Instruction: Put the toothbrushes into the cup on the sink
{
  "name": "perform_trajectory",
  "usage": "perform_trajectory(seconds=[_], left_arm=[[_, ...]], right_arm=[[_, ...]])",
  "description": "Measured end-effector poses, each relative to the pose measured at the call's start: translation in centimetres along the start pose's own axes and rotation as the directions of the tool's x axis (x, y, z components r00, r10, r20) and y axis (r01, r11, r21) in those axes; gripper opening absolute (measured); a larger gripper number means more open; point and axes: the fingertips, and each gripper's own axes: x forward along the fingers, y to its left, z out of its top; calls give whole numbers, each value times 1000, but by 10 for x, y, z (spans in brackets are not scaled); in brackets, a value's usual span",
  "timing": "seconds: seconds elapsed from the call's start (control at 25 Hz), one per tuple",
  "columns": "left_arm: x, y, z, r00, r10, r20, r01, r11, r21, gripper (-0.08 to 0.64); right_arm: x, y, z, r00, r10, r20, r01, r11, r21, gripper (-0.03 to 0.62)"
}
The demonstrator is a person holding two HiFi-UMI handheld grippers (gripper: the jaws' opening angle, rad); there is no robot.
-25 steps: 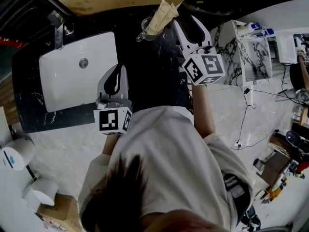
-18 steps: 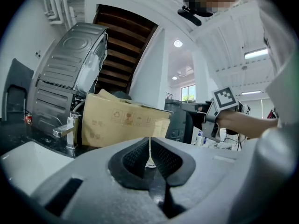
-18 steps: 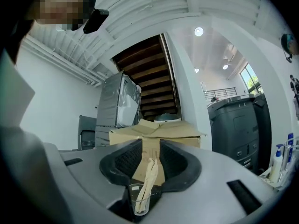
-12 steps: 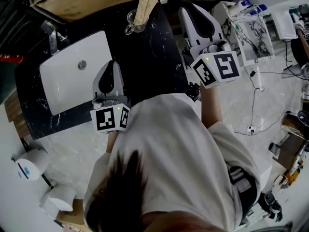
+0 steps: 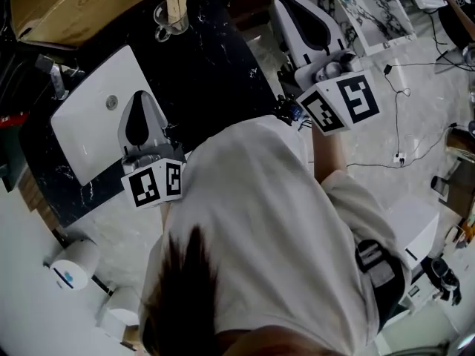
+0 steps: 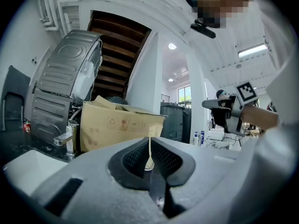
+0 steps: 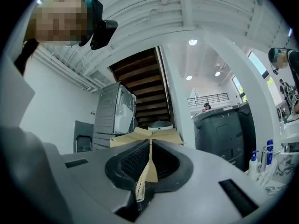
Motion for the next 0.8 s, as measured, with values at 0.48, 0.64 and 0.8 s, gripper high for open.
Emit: perform_trajectory(seconds=[0.48, 0.64, 0.8], left_arm=[[-13, -36, 3, 1000, 29, -10, -29, 999, 26, 25], [-17, -52, 5, 998, 63, -8, -63, 998, 18, 25], [-23, -69, 4, 995, 97, -14, -97, 995, 6, 25]], right_arm=[[-66, -28, -5, 999, -23, -43, 24, 999, 30, 18], [-83, -36, -14, 996, 2, -88, 2, 999, 40, 17], [-101, -48, -18, 993, 14, -118, -9, 999, 41, 17]])
